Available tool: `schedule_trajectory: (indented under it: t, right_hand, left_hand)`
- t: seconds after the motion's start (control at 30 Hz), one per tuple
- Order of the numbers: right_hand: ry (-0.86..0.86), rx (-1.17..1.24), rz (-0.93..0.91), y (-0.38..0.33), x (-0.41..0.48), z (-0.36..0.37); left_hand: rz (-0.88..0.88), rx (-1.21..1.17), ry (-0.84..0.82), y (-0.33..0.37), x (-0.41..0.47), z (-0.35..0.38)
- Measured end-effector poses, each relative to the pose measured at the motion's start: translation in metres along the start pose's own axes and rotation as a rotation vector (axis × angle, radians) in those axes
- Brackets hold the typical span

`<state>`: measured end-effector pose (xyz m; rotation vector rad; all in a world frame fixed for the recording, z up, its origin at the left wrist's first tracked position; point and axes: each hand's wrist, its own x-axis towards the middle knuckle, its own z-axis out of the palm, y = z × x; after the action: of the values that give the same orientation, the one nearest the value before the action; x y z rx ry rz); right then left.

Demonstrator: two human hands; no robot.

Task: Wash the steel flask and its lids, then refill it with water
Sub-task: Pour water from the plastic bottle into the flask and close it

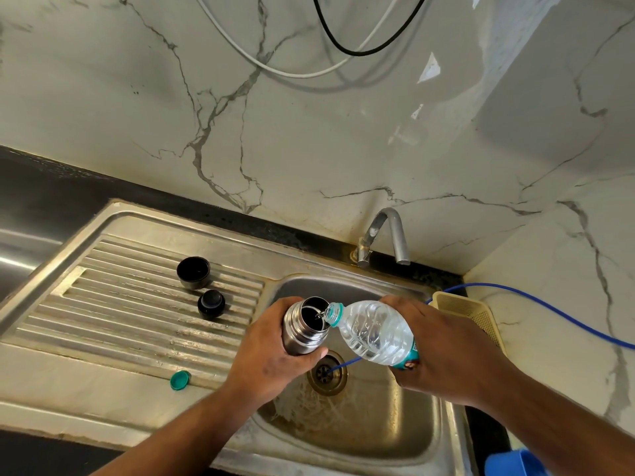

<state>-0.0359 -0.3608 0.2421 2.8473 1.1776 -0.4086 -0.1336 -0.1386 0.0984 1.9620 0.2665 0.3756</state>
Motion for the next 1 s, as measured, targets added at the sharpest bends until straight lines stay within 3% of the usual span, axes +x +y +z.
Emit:
schedule_trajectory:
  t: [1.0]
  right_hand:
    - [-0.011, -0.027, -0.035, -0.0018, -0.0003, -0.0039]
  left_hand:
    - [0.008, -0.012, -0.006, 0.0014, -0.0040, -0.0010]
